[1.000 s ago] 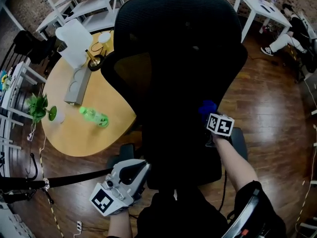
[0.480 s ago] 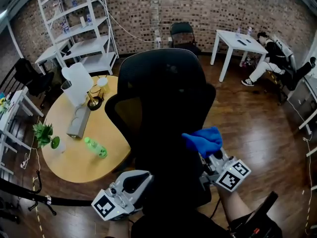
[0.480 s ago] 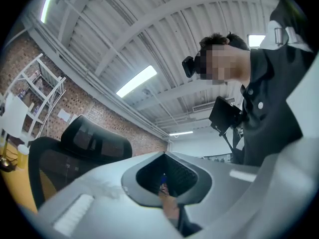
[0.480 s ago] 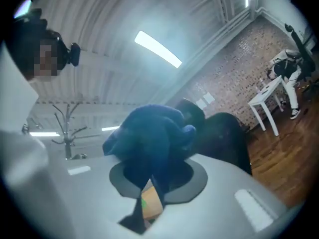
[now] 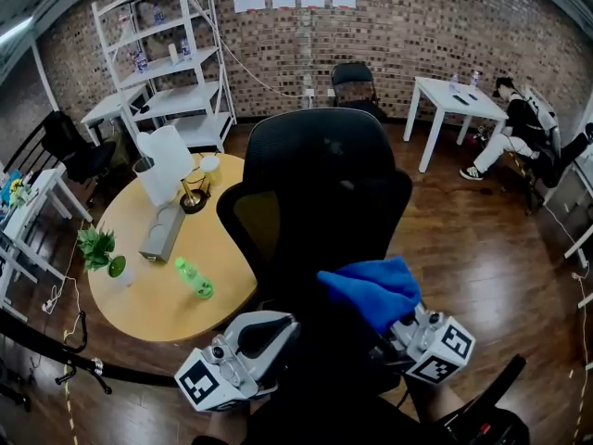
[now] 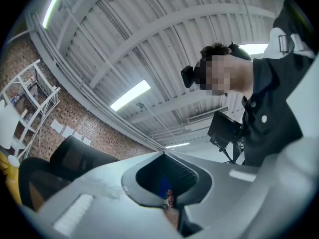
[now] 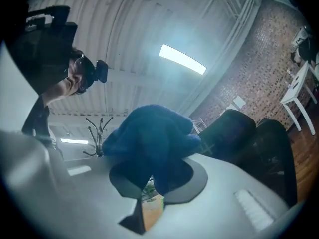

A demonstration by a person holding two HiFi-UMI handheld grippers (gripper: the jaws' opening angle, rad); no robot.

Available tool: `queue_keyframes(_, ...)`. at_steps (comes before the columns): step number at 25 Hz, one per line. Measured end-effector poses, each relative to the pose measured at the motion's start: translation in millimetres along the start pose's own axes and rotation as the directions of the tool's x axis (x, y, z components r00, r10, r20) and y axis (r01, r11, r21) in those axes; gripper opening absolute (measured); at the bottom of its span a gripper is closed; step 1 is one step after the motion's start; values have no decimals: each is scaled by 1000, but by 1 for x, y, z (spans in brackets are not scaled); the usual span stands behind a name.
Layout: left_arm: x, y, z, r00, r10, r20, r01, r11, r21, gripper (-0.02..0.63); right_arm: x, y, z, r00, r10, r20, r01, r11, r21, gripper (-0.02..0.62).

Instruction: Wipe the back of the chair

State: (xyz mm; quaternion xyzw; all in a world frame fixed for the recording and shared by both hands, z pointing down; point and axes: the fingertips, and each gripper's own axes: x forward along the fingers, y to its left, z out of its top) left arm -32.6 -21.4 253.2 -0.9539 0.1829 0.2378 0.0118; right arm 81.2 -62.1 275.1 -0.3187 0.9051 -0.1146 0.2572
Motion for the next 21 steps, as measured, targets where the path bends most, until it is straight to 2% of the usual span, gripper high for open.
queue_keyframes(6,-10,6,3,999,33,0,-33,999,22,3,2,3,-4,1000,-2,-13,2,1000,-25,52)
queue_keyframes(21,1,-8,1,1000,30,-6,-29,999,43,3,-13,13,6,999,-18,-26,16,998,-64,52)
